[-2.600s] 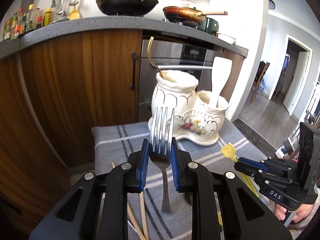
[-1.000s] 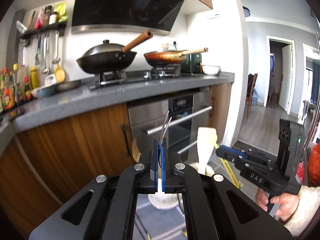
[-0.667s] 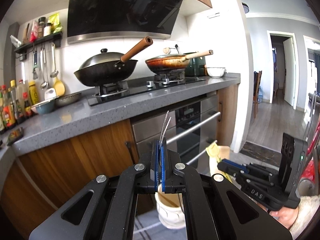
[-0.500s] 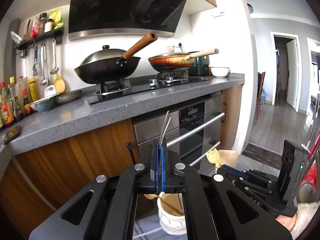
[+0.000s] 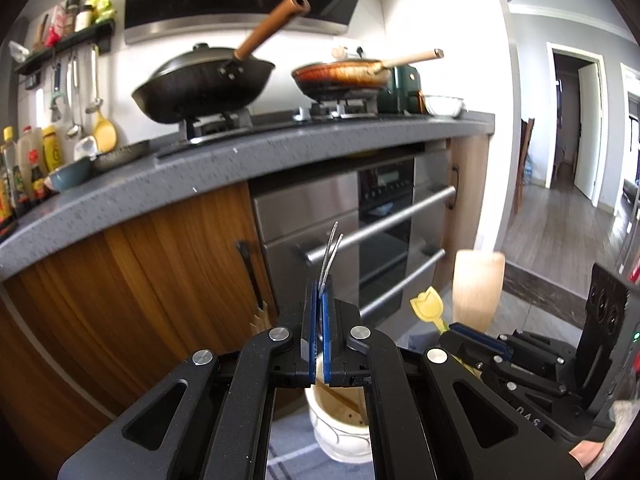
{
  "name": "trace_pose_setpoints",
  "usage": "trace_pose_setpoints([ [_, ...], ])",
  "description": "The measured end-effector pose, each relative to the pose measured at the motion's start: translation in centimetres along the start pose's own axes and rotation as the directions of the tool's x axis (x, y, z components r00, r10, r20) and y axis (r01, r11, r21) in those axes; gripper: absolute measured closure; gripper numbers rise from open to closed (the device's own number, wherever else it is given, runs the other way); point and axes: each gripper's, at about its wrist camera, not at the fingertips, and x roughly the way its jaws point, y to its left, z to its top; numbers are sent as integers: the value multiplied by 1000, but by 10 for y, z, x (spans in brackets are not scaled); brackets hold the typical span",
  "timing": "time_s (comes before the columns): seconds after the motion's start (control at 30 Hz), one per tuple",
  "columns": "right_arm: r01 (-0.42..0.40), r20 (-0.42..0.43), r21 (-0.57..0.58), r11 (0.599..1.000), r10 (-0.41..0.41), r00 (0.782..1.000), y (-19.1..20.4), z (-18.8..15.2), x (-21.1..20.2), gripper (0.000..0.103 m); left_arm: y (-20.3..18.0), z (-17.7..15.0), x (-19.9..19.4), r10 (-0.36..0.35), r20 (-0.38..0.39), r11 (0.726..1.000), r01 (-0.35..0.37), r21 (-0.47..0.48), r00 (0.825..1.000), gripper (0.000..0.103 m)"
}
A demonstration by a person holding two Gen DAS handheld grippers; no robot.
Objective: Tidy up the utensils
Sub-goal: 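Lower the silver fork into the taller pot with the left tool while the right tool lowers the spoon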
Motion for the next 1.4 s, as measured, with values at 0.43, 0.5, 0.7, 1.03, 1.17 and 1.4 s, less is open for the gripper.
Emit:
trace_pose_setpoints([
  [0.43,35,-27,11,999,-35,999,-2,-20,-35,95,-12,-28,13,-30,-75,999,31,7,997,100],
  [0.5,48,-40,19,999,-48,998,-4,-22,-37,95,-12,-29,14,-30,-82,999,31,7,996,100],
  [0.7,78,-61,42,996,-76,995,-10,-29,-43,95,-13,-37,15,-28,-105,1000,29,7,994,100],
  [1.03,-49,4,160,986,49,999,-17,-15,-46,95,-16,-43,11,-31,-110,1000,31,-3,993,100],
  [1.17,-168,55,244,955,159,986,-25,5,-31,95,-17,-40,8,-37,-101,999,37,-6,994,100],
  [1.4,-122,126,191,974,99,987,-18,17,-8,95,-14,-39,7,-42,-86,999,42,-1,995,100],
])
